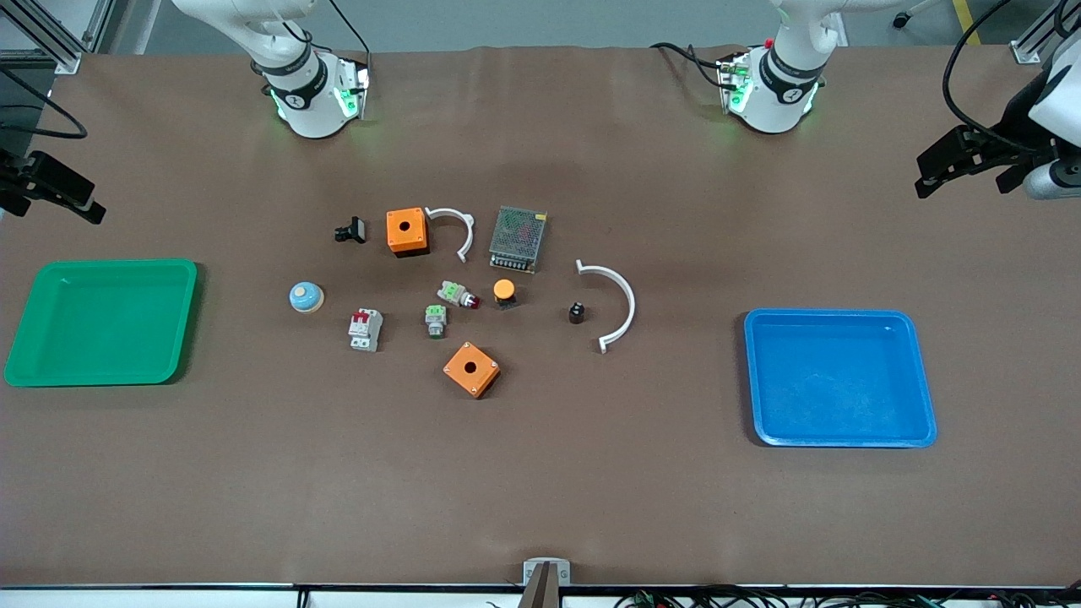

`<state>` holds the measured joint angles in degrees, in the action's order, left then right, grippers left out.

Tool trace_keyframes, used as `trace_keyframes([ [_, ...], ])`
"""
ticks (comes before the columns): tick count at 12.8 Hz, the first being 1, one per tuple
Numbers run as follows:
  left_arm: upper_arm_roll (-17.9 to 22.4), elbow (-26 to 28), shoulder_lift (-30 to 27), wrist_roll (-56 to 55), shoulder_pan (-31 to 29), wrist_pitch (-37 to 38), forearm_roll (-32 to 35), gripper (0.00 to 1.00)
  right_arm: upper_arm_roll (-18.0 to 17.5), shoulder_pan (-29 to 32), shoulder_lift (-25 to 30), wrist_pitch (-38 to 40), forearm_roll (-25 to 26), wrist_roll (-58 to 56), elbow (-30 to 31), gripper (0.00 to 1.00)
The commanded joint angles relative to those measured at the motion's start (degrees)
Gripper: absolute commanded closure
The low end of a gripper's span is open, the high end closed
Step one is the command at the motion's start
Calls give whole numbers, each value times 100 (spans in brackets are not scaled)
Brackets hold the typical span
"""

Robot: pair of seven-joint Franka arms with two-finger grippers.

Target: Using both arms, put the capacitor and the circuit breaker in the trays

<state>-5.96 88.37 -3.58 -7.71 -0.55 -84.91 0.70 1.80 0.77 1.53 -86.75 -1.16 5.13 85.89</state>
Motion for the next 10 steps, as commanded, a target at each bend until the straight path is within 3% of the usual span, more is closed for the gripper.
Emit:
trace_keyframes([
  [1,-19,-110,42,121,-25,115,27,0,-48,37,-74,62,90,-39,-160,0],
  [10,-194,-303,498,15,46,98,308,0,-48,28,-179,53,64,-21,-160,0],
])
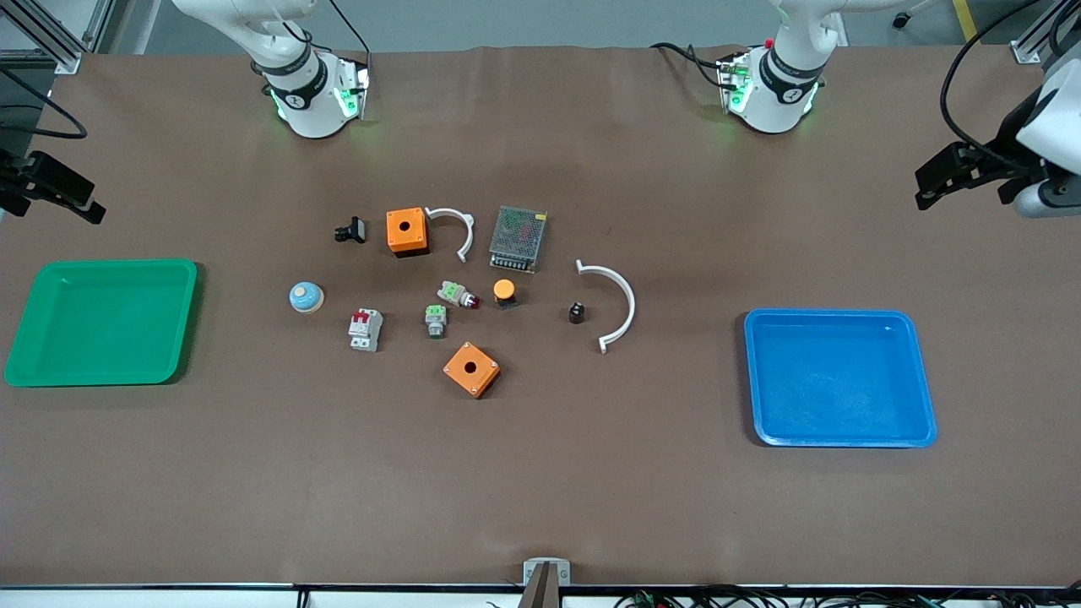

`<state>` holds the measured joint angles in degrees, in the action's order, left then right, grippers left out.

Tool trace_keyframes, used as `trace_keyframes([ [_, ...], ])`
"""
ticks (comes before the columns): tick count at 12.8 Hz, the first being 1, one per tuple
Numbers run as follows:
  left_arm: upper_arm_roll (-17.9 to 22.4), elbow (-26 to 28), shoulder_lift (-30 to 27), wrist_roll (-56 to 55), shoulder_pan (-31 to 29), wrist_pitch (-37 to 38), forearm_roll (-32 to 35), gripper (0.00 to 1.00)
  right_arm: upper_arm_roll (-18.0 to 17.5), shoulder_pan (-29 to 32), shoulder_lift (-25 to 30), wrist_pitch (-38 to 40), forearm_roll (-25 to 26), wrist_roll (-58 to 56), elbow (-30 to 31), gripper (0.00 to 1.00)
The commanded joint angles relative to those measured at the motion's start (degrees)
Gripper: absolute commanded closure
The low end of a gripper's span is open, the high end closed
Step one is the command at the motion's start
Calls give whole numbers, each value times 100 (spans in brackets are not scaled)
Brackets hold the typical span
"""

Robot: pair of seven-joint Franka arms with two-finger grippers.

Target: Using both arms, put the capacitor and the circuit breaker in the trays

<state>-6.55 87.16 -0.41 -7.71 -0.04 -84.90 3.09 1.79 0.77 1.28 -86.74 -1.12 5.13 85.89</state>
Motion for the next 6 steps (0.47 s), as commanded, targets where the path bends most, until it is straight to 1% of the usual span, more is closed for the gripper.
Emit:
trace_keyframes([
  [1,-232,-121,190,-28,-4,10,78,0,-56,11,-233,60,42,-12,-160,0],
  [4,-443,248,269,-519,-4,-490,69,0,-82,-77,-356,61,16,-47,-160,0],
  [5,-539,327,365,-764,-4,-666,69,0,-82,-199,-505,104,50,-12,-160,0],
  [6,-636,337,470,-967,-4,-746,69,0,-82,-348,-541,113,59,-3,-90,0],
])
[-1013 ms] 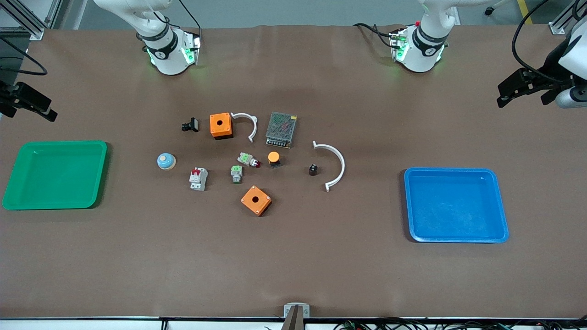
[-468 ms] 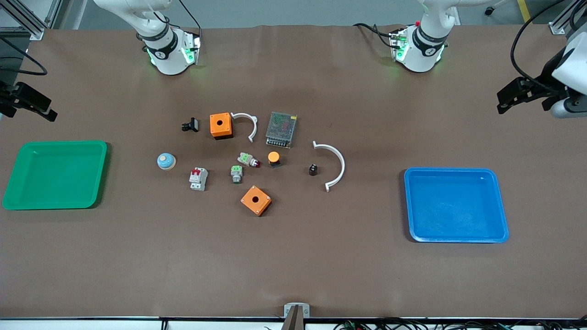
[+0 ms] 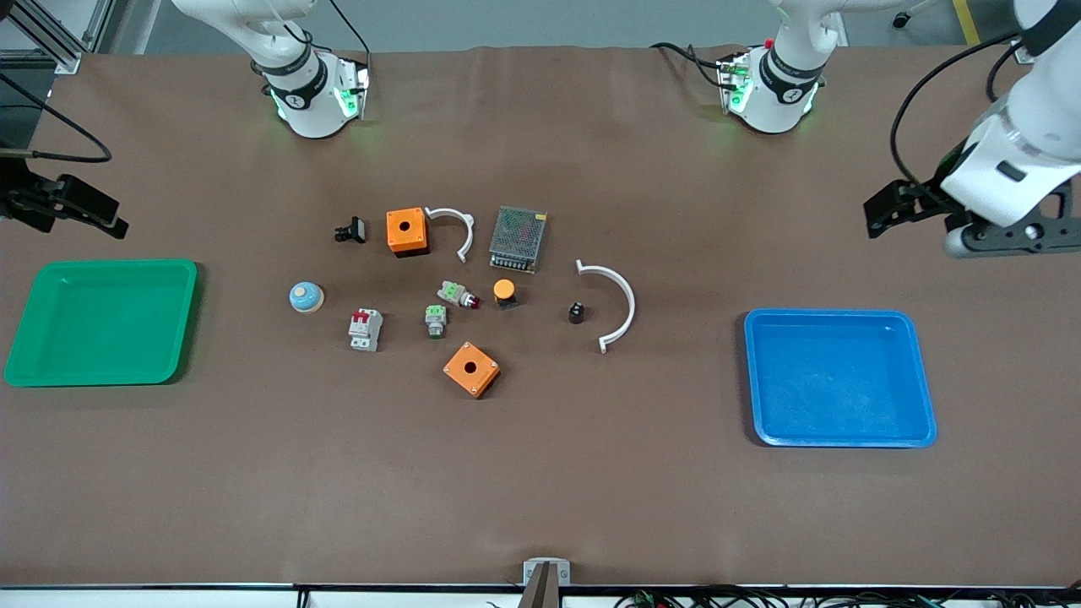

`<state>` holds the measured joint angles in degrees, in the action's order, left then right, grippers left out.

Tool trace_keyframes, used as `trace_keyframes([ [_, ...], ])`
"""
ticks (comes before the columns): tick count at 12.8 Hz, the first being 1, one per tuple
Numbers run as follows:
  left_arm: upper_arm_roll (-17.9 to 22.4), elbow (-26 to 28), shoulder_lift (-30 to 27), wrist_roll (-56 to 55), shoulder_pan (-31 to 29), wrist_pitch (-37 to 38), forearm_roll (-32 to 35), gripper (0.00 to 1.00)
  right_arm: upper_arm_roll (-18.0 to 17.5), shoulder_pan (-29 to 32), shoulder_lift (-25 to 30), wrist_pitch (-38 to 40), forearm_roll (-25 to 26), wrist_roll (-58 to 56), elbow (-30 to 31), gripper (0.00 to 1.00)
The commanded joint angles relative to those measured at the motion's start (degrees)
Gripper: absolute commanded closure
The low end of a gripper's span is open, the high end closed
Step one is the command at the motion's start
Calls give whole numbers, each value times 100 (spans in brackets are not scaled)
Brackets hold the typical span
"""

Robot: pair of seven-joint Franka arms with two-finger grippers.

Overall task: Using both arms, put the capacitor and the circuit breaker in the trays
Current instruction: 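Reach the right gripper to the breaker while the left gripper reaches the capacitor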

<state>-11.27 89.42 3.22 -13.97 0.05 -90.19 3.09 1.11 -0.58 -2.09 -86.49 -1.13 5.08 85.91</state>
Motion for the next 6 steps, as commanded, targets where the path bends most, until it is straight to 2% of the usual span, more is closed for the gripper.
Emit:
trace_keyframes([
  [1,-296,119,239,-621,-5,-323,69,0,-14,-319,-222,89,51,37,64,0],
  [4,-551,303,530,-1536,-5,-779,69,0,-14,-820,-362,-366,43,221,661,0],
  [6,-788,592,679,-2011,-5,-1306,69,0,-14,-1101,-371,-1435,43,624,1503,0],
])
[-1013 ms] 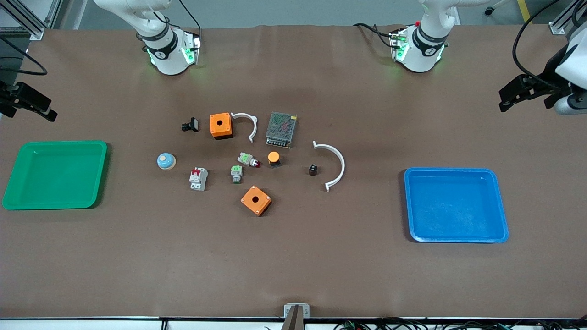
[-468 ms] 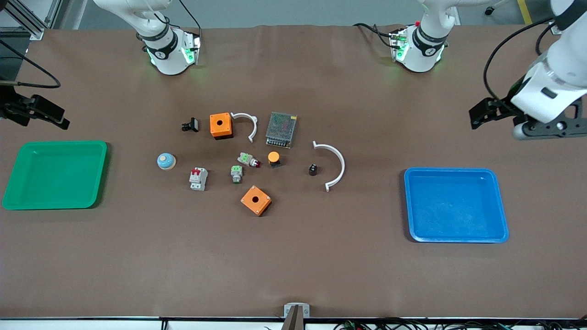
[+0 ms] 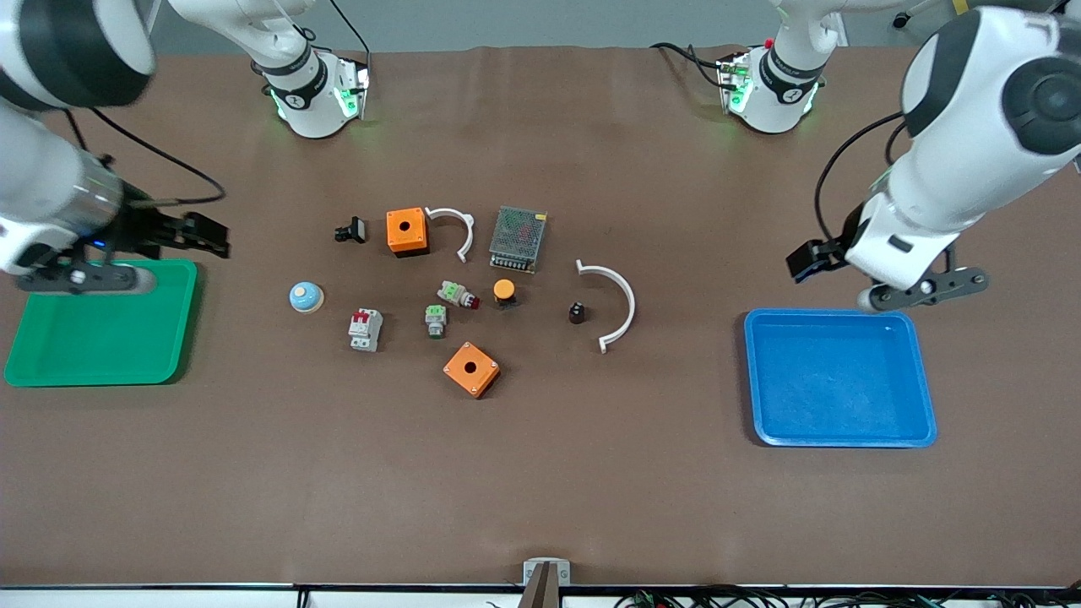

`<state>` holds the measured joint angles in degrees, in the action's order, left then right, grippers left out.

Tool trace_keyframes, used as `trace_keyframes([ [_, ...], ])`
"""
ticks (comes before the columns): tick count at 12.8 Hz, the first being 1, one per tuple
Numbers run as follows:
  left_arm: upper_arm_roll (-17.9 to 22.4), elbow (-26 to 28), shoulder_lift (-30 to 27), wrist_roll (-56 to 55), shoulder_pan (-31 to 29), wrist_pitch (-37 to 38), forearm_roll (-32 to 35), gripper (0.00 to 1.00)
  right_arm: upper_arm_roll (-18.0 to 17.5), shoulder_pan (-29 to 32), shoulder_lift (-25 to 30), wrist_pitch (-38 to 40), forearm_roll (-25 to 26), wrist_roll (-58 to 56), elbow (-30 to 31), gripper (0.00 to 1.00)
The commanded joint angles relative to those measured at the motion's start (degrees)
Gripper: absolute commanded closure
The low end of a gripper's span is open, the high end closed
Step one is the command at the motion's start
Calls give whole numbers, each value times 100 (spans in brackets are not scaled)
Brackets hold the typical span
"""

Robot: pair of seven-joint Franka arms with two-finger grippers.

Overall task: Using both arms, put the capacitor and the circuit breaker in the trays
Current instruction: 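Reach the right gripper to the breaker while the left gripper reaches the capacitor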

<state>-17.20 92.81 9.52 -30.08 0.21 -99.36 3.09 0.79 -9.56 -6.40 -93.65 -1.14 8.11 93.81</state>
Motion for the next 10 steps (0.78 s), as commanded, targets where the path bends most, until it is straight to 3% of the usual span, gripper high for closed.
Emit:
trace_keyframes([
  [1,-318,281,250,-594,-4,-565,69,0,18,-274,34,-1377,35,436,1179,0],
  [4,-345,273,804,-1278,294,-1198,112,0,18,-424,-518,-2822,26,472,1772,0],
  [10,-345,212,1815,-2782,1041,-2402,148,0,18,-678,-1618,-3993,-1,604,1764,0],
])
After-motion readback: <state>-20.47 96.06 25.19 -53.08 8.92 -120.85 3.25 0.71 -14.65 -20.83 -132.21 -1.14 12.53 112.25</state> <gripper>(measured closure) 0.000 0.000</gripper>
